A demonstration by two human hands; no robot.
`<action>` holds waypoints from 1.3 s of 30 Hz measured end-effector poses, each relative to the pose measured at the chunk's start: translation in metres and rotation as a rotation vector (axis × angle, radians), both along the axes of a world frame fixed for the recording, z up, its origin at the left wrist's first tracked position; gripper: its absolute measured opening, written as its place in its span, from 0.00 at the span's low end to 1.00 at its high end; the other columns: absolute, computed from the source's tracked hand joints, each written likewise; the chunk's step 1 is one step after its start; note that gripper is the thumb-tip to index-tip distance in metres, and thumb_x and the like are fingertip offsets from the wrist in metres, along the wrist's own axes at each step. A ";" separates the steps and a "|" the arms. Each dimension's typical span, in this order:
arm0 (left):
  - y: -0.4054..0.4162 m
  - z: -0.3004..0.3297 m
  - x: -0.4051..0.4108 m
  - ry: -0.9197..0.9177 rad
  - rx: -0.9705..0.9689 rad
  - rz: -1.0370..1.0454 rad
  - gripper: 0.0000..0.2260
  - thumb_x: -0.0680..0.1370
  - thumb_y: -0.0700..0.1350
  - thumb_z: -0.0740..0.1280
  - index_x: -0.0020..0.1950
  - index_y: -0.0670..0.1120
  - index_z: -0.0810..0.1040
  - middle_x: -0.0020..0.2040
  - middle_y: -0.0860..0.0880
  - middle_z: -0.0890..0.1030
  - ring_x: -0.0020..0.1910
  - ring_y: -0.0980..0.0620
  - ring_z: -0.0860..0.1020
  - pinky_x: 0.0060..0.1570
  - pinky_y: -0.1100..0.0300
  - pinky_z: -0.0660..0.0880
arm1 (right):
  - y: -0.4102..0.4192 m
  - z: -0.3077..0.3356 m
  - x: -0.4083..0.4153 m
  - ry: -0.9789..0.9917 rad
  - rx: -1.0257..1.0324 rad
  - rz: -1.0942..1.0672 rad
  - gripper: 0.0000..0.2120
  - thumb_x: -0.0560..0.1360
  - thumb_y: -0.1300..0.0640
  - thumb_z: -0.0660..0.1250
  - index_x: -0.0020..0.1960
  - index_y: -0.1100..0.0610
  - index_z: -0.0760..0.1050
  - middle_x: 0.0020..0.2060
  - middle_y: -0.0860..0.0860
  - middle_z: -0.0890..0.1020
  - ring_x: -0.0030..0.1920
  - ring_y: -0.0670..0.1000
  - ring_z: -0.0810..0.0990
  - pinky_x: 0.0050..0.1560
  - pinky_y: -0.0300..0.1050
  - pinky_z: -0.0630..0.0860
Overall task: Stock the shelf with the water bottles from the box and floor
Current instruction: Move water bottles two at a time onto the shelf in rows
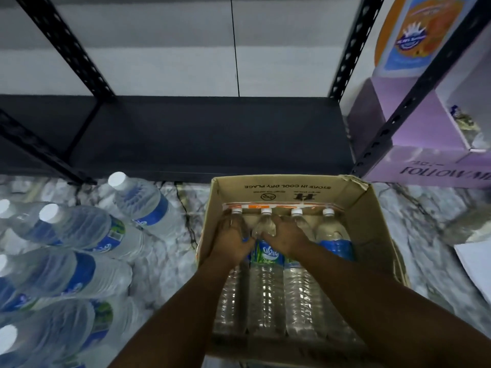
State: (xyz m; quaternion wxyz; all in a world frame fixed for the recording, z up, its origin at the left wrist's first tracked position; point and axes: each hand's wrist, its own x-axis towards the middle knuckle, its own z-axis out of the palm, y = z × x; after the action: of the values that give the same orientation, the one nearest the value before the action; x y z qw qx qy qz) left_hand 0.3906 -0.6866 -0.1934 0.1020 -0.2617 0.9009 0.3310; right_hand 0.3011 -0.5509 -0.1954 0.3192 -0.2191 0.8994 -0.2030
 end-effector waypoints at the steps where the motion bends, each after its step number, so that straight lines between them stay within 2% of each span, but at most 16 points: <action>1: -0.001 -0.007 -0.003 0.039 0.004 0.024 0.33 0.71 0.54 0.70 0.71 0.41 0.67 0.73 0.38 0.66 0.74 0.40 0.61 0.73 0.52 0.58 | -0.002 -0.007 -0.002 -0.022 -0.014 -0.028 0.33 0.78 0.45 0.64 0.77 0.57 0.57 0.71 0.60 0.67 0.71 0.59 0.65 0.65 0.45 0.66; 4: -0.007 -0.036 -0.011 0.092 0.045 0.124 0.42 0.65 0.64 0.63 0.72 0.40 0.66 0.71 0.39 0.68 0.72 0.41 0.64 0.73 0.50 0.59 | -0.008 -0.025 -0.009 -0.102 -0.074 -0.109 0.38 0.75 0.45 0.68 0.76 0.58 0.56 0.69 0.60 0.70 0.68 0.58 0.70 0.60 0.45 0.71; 6: -0.010 -0.050 -0.010 0.099 0.062 0.158 0.45 0.65 0.65 0.66 0.73 0.36 0.63 0.70 0.39 0.69 0.72 0.41 0.66 0.74 0.53 0.58 | -0.010 -0.032 -0.013 -0.149 -0.085 -0.126 0.37 0.73 0.47 0.72 0.73 0.61 0.60 0.65 0.59 0.74 0.64 0.57 0.74 0.53 0.40 0.71; 9: -0.004 -0.034 -0.006 0.117 0.131 0.177 0.42 0.71 0.45 0.76 0.75 0.34 0.55 0.75 0.41 0.61 0.75 0.45 0.59 0.71 0.68 0.50 | -0.010 -0.037 -0.015 -0.180 -0.108 -0.108 0.35 0.70 0.49 0.75 0.70 0.62 0.66 0.64 0.56 0.75 0.63 0.55 0.75 0.52 0.38 0.70; 11: -0.009 -0.031 -0.011 0.140 0.216 0.188 0.38 0.72 0.40 0.74 0.75 0.36 0.56 0.73 0.46 0.62 0.73 0.48 0.60 0.69 0.71 0.56 | -0.009 -0.042 -0.016 -0.214 -0.128 -0.129 0.41 0.68 0.46 0.77 0.73 0.59 0.63 0.65 0.55 0.74 0.63 0.54 0.75 0.51 0.39 0.72; 12: -0.014 -0.033 -0.014 0.125 0.234 0.197 0.36 0.72 0.41 0.74 0.75 0.38 0.59 0.72 0.44 0.66 0.72 0.47 0.65 0.68 0.66 0.62 | -0.009 -0.042 -0.017 -0.234 -0.135 -0.139 0.42 0.68 0.47 0.77 0.74 0.58 0.61 0.64 0.55 0.75 0.62 0.53 0.75 0.47 0.38 0.72; 14: -0.022 -0.028 -0.018 0.021 0.247 0.222 0.30 0.73 0.39 0.72 0.73 0.41 0.66 0.69 0.42 0.72 0.66 0.45 0.72 0.64 0.59 0.67 | -0.010 -0.042 -0.021 -0.281 -0.131 -0.144 0.43 0.69 0.48 0.77 0.75 0.57 0.58 0.64 0.54 0.75 0.61 0.53 0.76 0.45 0.38 0.73; 19: -0.022 -0.031 -0.020 0.013 0.355 0.275 0.21 0.78 0.30 0.61 0.70 0.39 0.69 0.64 0.40 0.75 0.49 0.41 0.78 0.46 0.61 0.74 | -0.012 -0.040 -0.027 -0.494 -0.177 -0.202 0.52 0.72 0.52 0.74 0.79 0.53 0.39 0.74 0.57 0.63 0.70 0.57 0.67 0.61 0.44 0.71; 21: -0.018 -0.035 -0.017 0.029 0.364 0.278 0.22 0.79 0.32 0.60 0.73 0.42 0.67 0.65 0.45 0.72 0.38 0.54 0.73 0.36 0.70 0.70 | -0.011 -0.043 -0.023 -0.539 -0.259 -0.282 0.49 0.72 0.55 0.74 0.79 0.53 0.43 0.73 0.56 0.66 0.67 0.54 0.69 0.59 0.42 0.73; 23: -0.019 -0.047 -0.014 0.054 0.372 0.281 0.23 0.80 0.34 0.60 0.75 0.45 0.63 0.67 0.46 0.69 0.35 0.61 0.67 0.31 0.72 0.67 | -0.009 -0.045 -0.013 -0.546 -0.353 -0.366 0.43 0.72 0.59 0.74 0.77 0.54 0.51 0.69 0.54 0.69 0.60 0.50 0.70 0.49 0.35 0.74; 26: -0.019 -0.049 -0.008 0.097 0.383 0.287 0.24 0.80 0.34 0.61 0.75 0.46 0.63 0.60 0.51 0.67 0.38 0.61 0.69 0.35 0.71 0.68 | -0.005 -0.056 -0.001 -0.528 -0.428 -0.497 0.42 0.68 0.57 0.78 0.75 0.56 0.58 0.67 0.52 0.70 0.58 0.48 0.69 0.51 0.39 0.69; 29: -0.024 -0.050 -0.004 0.138 0.429 0.322 0.25 0.77 0.32 0.66 0.73 0.43 0.67 0.66 0.51 0.70 0.61 0.54 0.70 0.56 0.69 0.66 | -0.001 -0.059 -0.002 -0.556 -0.510 -0.548 0.36 0.67 0.58 0.78 0.71 0.55 0.65 0.61 0.49 0.74 0.57 0.49 0.73 0.49 0.38 0.71; 30: -0.026 -0.051 -0.005 0.144 0.464 0.333 0.25 0.76 0.32 0.67 0.71 0.43 0.68 0.67 0.49 0.72 0.65 0.51 0.70 0.62 0.63 0.67 | 0.001 -0.060 -0.003 -0.557 -0.521 -0.542 0.34 0.68 0.58 0.78 0.69 0.54 0.67 0.60 0.48 0.74 0.57 0.48 0.74 0.50 0.38 0.71; 33: -0.031 -0.061 -0.007 0.106 0.587 0.399 0.20 0.73 0.35 0.71 0.63 0.46 0.74 0.62 0.43 0.78 0.63 0.41 0.75 0.65 0.43 0.71 | 0.007 -0.059 -0.007 -0.587 -0.525 -0.488 0.30 0.70 0.59 0.76 0.66 0.50 0.65 0.59 0.48 0.74 0.55 0.46 0.74 0.53 0.39 0.71; 36: -0.025 -0.059 -0.007 0.092 0.621 0.422 0.17 0.71 0.40 0.72 0.58 0.50 0.75 0.61 0.46 0.78 0.62 0.44 0.75 0.65 0.44 0.71 | 0.008 -0.061 -0.009 -0.660 -0.512 -0.432 0.34 0.70 0.57 0.76 0.68 0.47 0.60 0.59 0.44 0.71 0.58 0.46 0.71 0.57 0.40 0.69; 39: -0.017 -0.049 -0.002 0.074 0.632 0.403 0.27 0.65 0.50 0.73 0.63 0.53 0.72 0.62 0.46 0.76 0.62 0.43 0.75 0.65 0.46 0.71 | 0.007 -0.063 -0.004 -0.673 -0.500 -0.404 0.46 0.68 0.54 0.78 0.76 0.47 0.53 0.64 0.45 0.64 0.65 0.48 0.64 0.62 0.43 0.66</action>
State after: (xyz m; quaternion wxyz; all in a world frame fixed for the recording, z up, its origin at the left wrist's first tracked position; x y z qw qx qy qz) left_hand 0.3887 -0.7035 -0.2425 0.0780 -0.3770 0.6878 0.6154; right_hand 0.2976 -0.5443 -0.2581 0.4846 -0.0316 0.6939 -0.5317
